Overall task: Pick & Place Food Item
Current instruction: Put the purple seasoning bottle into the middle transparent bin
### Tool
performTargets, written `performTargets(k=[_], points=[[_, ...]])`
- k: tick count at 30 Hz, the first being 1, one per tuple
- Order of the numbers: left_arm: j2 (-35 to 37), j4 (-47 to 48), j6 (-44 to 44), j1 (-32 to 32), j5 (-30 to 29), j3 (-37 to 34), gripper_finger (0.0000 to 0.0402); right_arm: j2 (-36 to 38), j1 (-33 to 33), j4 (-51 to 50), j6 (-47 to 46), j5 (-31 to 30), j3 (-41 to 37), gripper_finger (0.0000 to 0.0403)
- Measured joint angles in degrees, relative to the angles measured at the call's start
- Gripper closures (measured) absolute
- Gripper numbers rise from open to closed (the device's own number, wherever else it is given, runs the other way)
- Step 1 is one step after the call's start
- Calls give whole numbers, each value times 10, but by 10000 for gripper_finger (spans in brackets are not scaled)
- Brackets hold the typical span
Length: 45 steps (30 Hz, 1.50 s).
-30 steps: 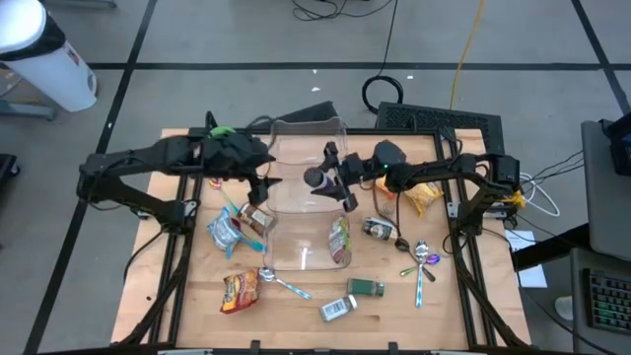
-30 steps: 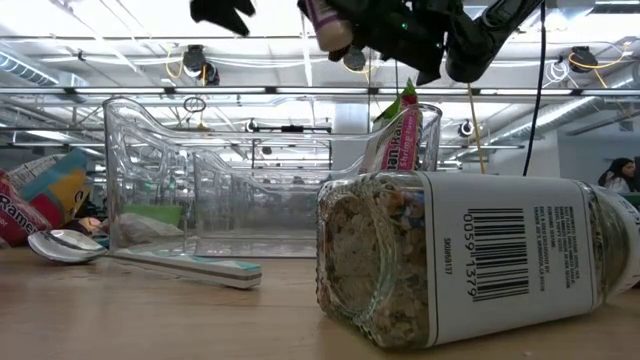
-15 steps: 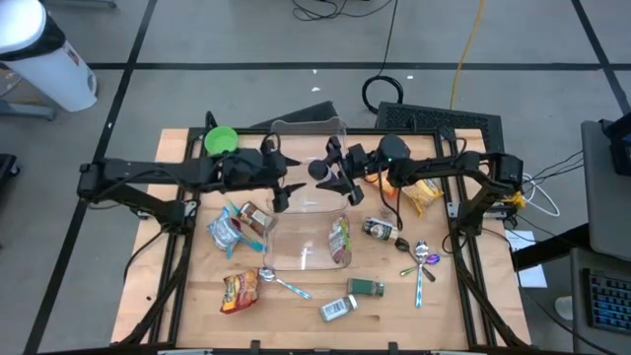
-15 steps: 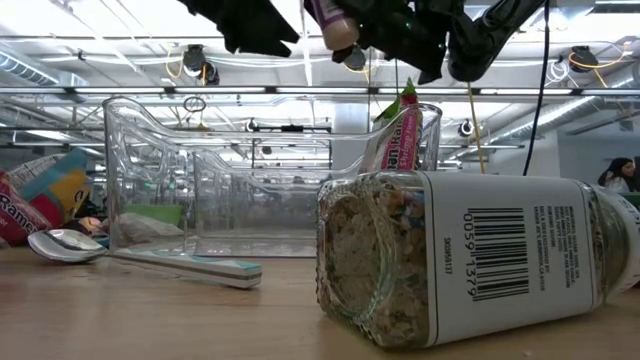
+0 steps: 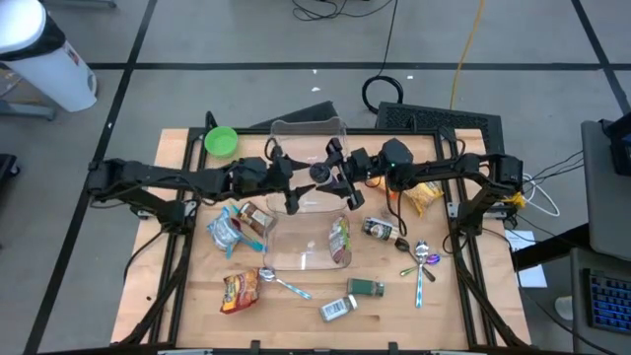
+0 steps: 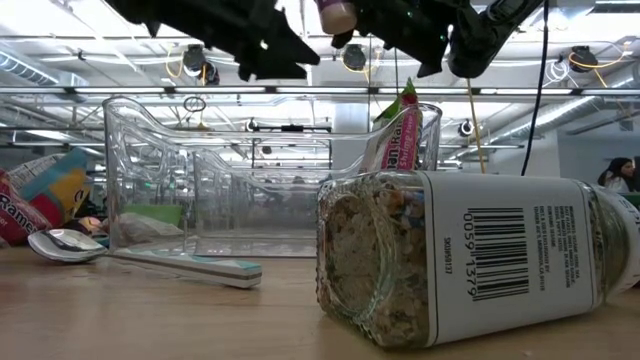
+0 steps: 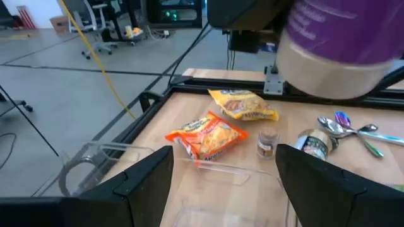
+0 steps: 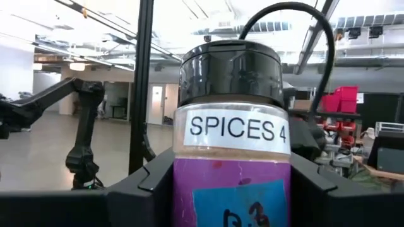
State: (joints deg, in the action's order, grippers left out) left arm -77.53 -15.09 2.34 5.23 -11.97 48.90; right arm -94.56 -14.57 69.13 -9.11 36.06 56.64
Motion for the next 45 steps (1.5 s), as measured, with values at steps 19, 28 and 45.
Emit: performTargets(k=[19, 28, 45], points=[[-78, -197, 27, -4, 49, 0, 117, 0, 1, -2, 8, 1, 0, 216], [-70, -183, 23, -11, 49, 0, 117, 0, 0, -4, 8, 1, 0, 215], [2, -102, 37, -28, 24, -1, 117, 2, -1, 2, 4, 0, 1, 218]])
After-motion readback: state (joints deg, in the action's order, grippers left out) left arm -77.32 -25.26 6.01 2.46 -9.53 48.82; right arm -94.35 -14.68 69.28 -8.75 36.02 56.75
